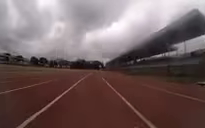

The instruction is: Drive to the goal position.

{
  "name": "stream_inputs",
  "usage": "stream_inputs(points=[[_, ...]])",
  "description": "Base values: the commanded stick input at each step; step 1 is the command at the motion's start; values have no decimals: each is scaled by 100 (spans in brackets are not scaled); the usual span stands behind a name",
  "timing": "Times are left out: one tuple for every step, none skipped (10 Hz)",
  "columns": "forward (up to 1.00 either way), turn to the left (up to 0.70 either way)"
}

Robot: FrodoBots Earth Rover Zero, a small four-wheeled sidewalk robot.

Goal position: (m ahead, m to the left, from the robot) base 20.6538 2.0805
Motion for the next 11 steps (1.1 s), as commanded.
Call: stream_inputs(points=[[70, 0], [70, 0], [70, 0], [70, 0], [70, 0], [70, 0], [70, 0], [70, 0], [70, 0], [70, 0], [70, 0]])
